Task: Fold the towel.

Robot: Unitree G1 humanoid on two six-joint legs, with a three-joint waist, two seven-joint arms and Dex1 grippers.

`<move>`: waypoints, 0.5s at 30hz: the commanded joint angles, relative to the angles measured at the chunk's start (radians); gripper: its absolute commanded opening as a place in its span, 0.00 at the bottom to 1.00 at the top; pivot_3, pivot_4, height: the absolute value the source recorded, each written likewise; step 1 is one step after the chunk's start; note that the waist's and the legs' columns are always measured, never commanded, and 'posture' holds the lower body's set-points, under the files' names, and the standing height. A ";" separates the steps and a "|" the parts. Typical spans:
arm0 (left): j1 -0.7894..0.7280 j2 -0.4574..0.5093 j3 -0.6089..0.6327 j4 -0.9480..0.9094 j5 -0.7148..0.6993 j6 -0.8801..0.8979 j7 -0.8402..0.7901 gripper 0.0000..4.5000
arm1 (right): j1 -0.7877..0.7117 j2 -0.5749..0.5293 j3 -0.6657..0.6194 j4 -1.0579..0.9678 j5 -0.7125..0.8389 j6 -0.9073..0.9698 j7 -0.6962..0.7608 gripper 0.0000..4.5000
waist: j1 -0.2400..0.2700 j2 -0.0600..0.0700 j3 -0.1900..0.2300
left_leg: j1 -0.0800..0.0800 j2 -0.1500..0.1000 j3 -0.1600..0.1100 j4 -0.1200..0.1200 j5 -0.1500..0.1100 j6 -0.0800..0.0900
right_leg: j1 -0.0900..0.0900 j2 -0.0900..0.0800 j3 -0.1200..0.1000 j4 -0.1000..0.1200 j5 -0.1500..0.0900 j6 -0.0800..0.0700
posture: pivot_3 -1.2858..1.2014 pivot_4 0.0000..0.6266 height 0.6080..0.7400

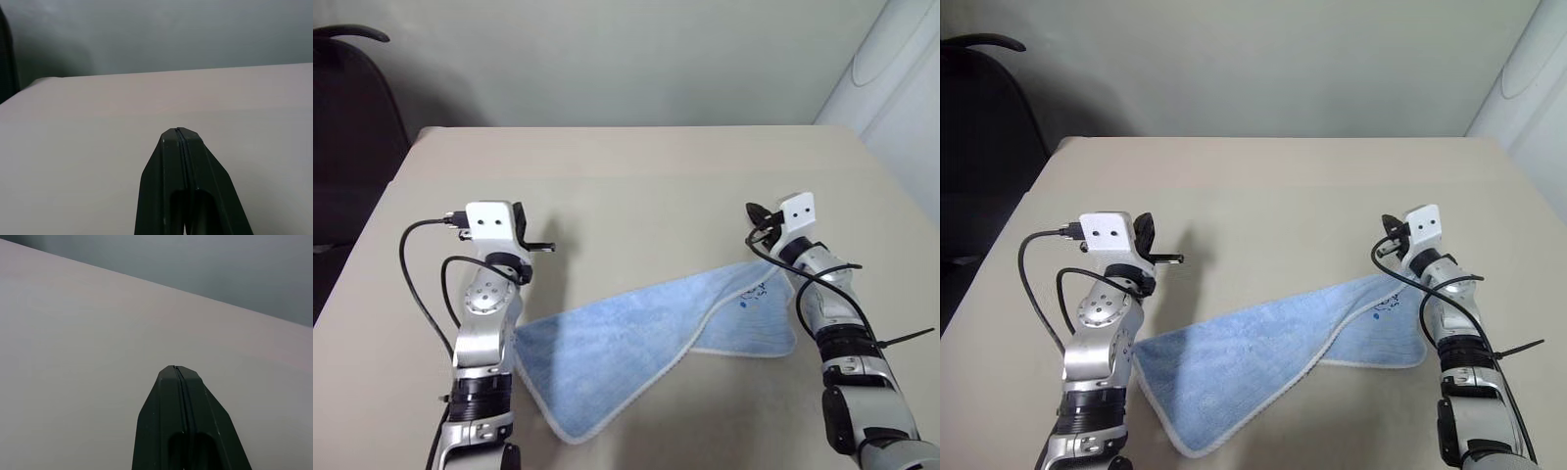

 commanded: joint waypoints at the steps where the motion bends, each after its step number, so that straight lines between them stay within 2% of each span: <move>1: -0.014 0.001 -0.009 -0.021 0.005 -0.015 -0.015 0.00 | -0.035 -0.045 -0.028 0.027 -0.015 -0.052 -0.013 0.00 | 0.000 0.000 0.000 | 0.000 0.000 0.000 0.000 0.000 0.000 | 0.000 0.000 0.000 0.000 0.000 0.000 | 0.52 0.24 1.00; 7: -0.044 0.002 -0.037 0.008 0.016 -0.037 -0.039 0.00 | -0.032 -0.093 -0.025 0.027 -0.030 -0.070 -0.005 0.00 | 0.001 0.000 0.000 | 0.000 0.000 0.000 0.000 0.000 0.000 | 0.000 0.000 0.000 0.000 0.000 0.000 | 0.52 0.24 1.00; 11: -0.026 0.055 -0.048 -0.015 -0.033 -0.017 -0.157 0.00 | -0.001 -0.171 -0.023 -0.002 -0.047 -0.075 0.049 0.00 | 0.003 0.000 0.000 | 0.000 0.000 0.000 0.000 0.000 0.000 | 0.000 0.000 0.000 0.000 0.000 0.000 | 0.52 0.24 1.00; 15: 0.036 0.150 -0.067 -0.089 -0.083 0.007 -0.320 0.00 | 0.049 -0.287 -0.033 -0.034 -0.045 -0.079 0.140 0.21 | 0.004 0.000 0.000 | -0.001 0.000 0.000 -0.001 0.000 0.000 | 0.000 0.000 0.000 0.000 0.000 0.000 | 0.52 0.24 1.00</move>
